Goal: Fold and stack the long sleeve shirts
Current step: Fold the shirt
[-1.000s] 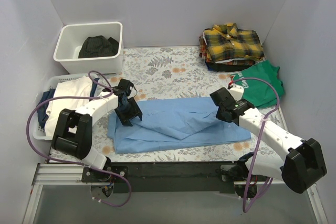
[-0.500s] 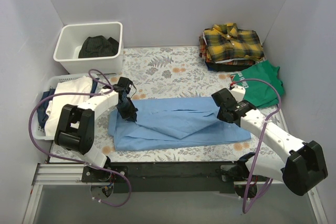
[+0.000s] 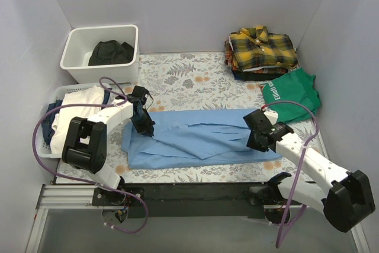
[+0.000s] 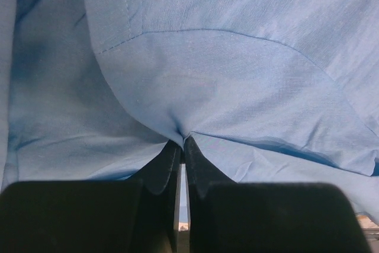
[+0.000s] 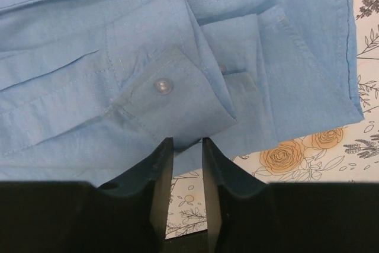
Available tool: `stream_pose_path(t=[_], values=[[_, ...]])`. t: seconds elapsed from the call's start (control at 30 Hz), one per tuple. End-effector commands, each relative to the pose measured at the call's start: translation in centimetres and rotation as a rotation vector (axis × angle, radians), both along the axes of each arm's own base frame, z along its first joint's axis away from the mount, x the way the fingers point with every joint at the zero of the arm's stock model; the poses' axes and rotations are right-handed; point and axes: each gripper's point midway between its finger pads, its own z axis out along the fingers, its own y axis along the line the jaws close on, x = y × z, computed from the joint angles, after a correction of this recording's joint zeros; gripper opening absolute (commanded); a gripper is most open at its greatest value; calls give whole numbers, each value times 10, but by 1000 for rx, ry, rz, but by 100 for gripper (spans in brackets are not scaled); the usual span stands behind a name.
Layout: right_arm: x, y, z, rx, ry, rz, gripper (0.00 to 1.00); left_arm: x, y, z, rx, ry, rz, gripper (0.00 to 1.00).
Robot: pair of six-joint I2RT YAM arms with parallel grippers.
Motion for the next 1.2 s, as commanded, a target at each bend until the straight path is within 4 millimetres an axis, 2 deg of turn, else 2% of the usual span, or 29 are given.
stream_pose_path(t=[0.0, 0.07, 0.13, 0.23, 0.27, 0.37, 0.5, 0.67, 0.83, 0.93, 1.0, 1.03, 1.07, 1.1, 1.17], values=[[2, -7, 31, 30, -97, -35, 37, 10, 2, 2, 8, -20, -10, 0], [19, -7, 54, 30, -210, -14, 46, 9, 1, 1, 3, -16, -12, 0], [38, -1, 74, 42, -291, 5, 49, 8, 2, -1, 4, -11, -11, 0], [51, 6, 67, 26, -217, 56, 49, 7, 2, -2, 4, -6, -16, 0], [54, 8, 54, 8, -156, 65, 49, 6, 2, -2, 6, -6, -17, 0], [64, 14, 37, 5, -94, 75, 49, 5, 1, -3, 1, -1, -17, 0], [73, 11, 24, 18, -52, 67, 50, 3, 0, -3, -9, 4, -19, 0], [71, 7, 7, 18, 24, 90, 51, 1, -1, -5, -14, 10, -19, 0], [58, 13, -18, 50, 135, 140, 51, 1, -1, -8, -16, 13, -22, 0], [57, 20, -24, 83, 151, 152, 52, 0, -1, -9, -18, 17, -28, 0], [56, 20, -26, 84, 160, 148, 41, -1, -2, -9, -18, 20, -29, 0], [55, 19, -27, 80, 163, 145, 31, -1, -2, -9, -18, 17, -29, 0], [55, 18, -27, 79, 163, 143, 10, -1, -2, -9, -18, 18, -31, 0], [55, 17, -26, 73, 162, 137, 2, -1, -1, -9, -18, 18, -29, 0], [54, 16, -21, 71, 152, 138, 1, -1, -1, -9, -19, 18, -31, 0]])
